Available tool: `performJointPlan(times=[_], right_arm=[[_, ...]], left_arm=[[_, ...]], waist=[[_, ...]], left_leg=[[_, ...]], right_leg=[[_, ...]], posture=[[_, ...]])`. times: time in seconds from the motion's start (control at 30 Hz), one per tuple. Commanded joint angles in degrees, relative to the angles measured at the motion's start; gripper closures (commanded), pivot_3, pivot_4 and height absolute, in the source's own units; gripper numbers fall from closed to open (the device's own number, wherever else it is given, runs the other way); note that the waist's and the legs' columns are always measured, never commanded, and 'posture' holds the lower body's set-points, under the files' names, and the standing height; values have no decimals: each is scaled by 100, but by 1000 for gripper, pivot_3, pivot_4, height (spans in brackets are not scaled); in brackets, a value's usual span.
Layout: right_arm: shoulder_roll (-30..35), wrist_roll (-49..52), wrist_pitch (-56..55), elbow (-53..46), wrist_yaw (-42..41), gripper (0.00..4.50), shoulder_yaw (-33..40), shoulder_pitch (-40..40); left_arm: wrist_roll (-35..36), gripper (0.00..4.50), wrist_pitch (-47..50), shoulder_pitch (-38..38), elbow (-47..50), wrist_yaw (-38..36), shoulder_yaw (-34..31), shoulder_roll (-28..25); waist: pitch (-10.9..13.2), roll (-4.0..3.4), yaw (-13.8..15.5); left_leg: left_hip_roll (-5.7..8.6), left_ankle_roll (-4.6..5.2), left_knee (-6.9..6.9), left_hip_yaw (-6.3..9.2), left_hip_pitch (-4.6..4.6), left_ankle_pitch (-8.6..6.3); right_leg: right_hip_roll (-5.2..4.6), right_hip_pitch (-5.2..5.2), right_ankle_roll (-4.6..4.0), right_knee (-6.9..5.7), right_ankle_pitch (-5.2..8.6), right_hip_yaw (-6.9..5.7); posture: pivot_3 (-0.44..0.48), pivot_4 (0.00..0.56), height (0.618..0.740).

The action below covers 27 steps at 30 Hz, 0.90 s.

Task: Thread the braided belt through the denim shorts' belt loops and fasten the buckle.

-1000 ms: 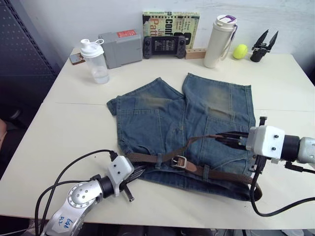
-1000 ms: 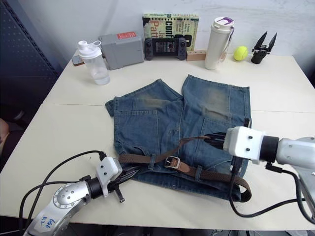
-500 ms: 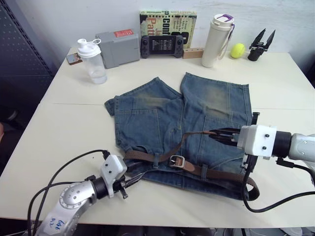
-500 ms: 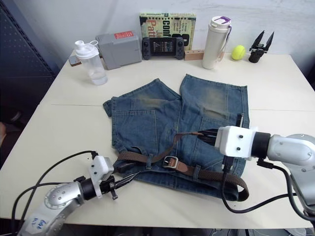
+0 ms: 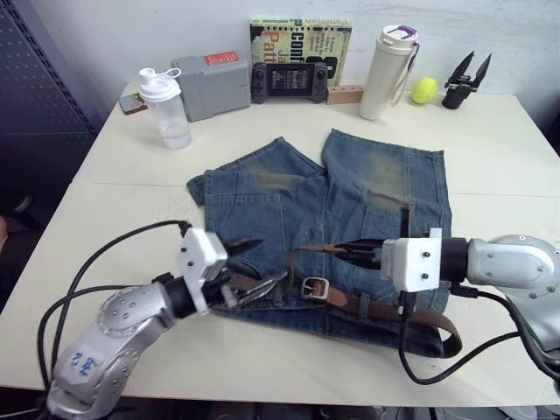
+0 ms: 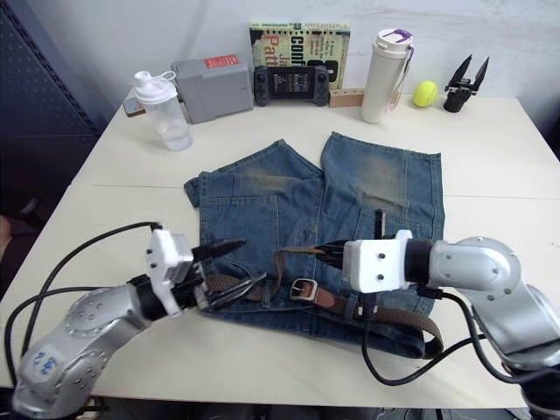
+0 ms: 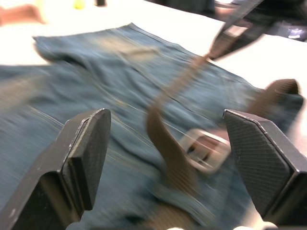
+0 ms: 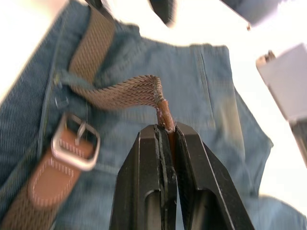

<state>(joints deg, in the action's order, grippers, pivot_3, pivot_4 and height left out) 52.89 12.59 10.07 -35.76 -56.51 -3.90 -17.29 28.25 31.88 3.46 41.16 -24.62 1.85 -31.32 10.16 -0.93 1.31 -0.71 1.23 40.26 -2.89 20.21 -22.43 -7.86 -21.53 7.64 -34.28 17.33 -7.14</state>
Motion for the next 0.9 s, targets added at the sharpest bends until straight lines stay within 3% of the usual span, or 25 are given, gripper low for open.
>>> performJointPlan(times=[0.03,0.17,0.47,0.5,0.53,0.7,0.8,0.9], right_arm=[[-88,-16,10,-253,67,4500,-2,-113],[-165,-46,87,-378,87,4500,-99,-182],[-187,-137,108,-449,67,4500,-138,-209],[-186,-146,110,-450,70,4500,-142,-200],[-185,-153,111,-450,73,4500,-146,-194],[-187,-186,112,-446,81,4500,-151,-172],[-179,-191,104,-440,73,4500,-142,-162],[-188,-194,115,-427,87,4500,-141,-160]], left_arm=[[-482,417,-274,76,-43,135,284,117],[-892,417,-372,199,-165,140,629,205],[-1208,417,-352,294,-228,12,730,215],[-1246,923,-387,299,-226,11,729,218],[-1279,1017,-411,302,-224,5,728,223],[-1313,3308,-368,265,-179,-121,734,211],[-1374,4389,-356,205,-136,-162,742,168],[-1433,4450,-380,160,-126,-137,748,179]], waist=[[0,0,0],[4,6,1],[4,7,3],[4,7,2],[4,7,1],[4,7,3],[4,7,1],[4,7,2]], left_leg=[[-1,-2,-1,0,1,-1],[-5,-2,0,0,2,-1],[-7,-2,1,0,2,-1],[-7,-3,1,0,2,-1],[-7,-2,1,0,2,-1],[-8,-3,1,0,2,-1],[-8,-2,1,0,2,-1],[-8,-3,1,0,2,-1]], right_leg=[[4,0,0,3,0,0],[7,0,0,5,0,1],[7,0,0,5,0,1],[7,0,0,5,0,0],[7,0,0,5,0,1],[7,0,0,5,0,0],[6,0,0,4,0,1],[7,0,0,4,0,0]], posture=[[0,150,731],[0,150,731],[0,150,731],[0,150,731],[0,150,731],[0,150,731],[0,150,731],[0,150,731]])
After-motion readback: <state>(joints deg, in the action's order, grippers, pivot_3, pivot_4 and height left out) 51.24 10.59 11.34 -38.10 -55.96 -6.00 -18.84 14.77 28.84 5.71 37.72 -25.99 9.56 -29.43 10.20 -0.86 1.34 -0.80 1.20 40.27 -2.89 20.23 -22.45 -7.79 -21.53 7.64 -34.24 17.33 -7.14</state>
